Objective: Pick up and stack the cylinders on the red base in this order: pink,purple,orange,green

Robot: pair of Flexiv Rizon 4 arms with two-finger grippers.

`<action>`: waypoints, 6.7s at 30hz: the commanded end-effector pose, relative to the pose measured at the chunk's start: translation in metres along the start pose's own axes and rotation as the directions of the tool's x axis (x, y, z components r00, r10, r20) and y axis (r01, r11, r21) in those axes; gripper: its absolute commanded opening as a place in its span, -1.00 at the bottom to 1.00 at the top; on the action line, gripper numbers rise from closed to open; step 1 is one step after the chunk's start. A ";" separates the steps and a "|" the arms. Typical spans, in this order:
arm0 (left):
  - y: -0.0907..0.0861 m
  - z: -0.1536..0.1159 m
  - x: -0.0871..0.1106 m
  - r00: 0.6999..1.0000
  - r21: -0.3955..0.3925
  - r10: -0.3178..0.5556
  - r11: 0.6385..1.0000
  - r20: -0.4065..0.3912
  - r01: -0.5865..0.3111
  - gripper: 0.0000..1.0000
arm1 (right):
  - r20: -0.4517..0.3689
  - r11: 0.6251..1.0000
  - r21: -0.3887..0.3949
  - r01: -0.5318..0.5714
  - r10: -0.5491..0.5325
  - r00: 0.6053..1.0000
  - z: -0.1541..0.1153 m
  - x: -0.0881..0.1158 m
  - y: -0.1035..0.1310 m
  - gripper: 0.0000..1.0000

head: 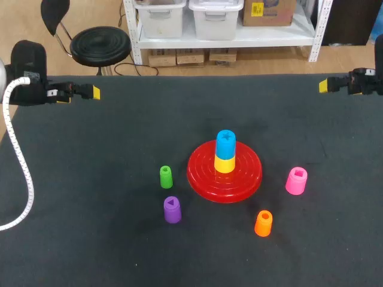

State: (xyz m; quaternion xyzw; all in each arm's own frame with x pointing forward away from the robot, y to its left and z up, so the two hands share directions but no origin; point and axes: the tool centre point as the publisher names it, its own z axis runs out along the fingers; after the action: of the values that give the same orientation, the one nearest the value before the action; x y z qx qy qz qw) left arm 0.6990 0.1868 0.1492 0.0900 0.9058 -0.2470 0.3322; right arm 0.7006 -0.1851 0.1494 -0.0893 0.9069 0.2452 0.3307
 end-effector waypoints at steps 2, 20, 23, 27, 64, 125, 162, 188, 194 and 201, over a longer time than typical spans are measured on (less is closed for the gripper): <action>-0.002 0.000 -0.001 1.000 -0.009 -0.002 1.000 -0.006 0.002 1.00 | 0.000 1.000 0.002 0.000 0.000 1.000 0.000 0.000 0.000 1.00; -0.002 0.000 -0.001 1.000 -0.009 -0.002 1.000 -0.006 0.002 1.00 | 0.000 1.000 0.002 0.000 0.000 1.000 0.000 0.000 0.000 1.00; -0.002 0.000 -0.001 1.000 -0.009 -0.002 1.000 -0.006 0.002 1.00 | 0.000 1.000 0.002 0.000 0.000 1.000 0.000 0.000 0.000 1.00; -0.007 -0.002 -0.002 0.993 0.044 0.115 0.992 -0.017 -0.114 1.00 | 0.000 1.000 0.002 0.000 0.000 1.000 0.000 0.000 0.000 1.00; -0.084 -0.024 0.041 0.321 0.485 0.941 0.232 0.108 -0.843 1.00 | 0.000 1.000 0.002 0.000 0.000 1.000 0.000 0.000 0.000 1.00; -0.108 -0.017 0.094 0.403 0.520 0.894 0.253 0.197 -0.816 1.00 | 0.000 1.000 0.002 0.000 0.000 1.000 0.000 0.000 0.000 1.00; -0.109 -0.016 0.095 0.393 0.524 0.898 0.243 0.196 -0.816 1.00 | -0.433 0.822 0.314 0.475 -0.321 0.842 -0.010 0.019 0.042 1.00; -0.109 -0.016 0.095 0.393 0.524 0.898 0.243 0.196 -0.816 1.00 | -0.576 0.802 0.288 0.524 -0.291 0.763 -0.008 0.091 0.045 1.00; -0.109 -0.016 0.095 0.393 0.524 0.898 0.243 0.196 -0.816 1.00 | -0.587 0.817 0.279 0.505 -0.271 0.763 0.004 0.102 0.038 1.00; -0.109 -0.016 0.095 0.393 0.524 0.898 0.243 0.196 -0.816 1.00 | -0.619 0.846 0.227 0.482 -0.257 0.743 0.015 0.117 0.032 1.00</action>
State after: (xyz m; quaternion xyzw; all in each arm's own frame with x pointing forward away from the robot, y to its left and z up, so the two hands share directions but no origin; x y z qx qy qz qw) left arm 0.5819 0.1011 0.1417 0.6774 0.6167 -0.2626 0.3032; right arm 0.6022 -0.1515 0.0820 -0.2715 0.9549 -0.0490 0.1094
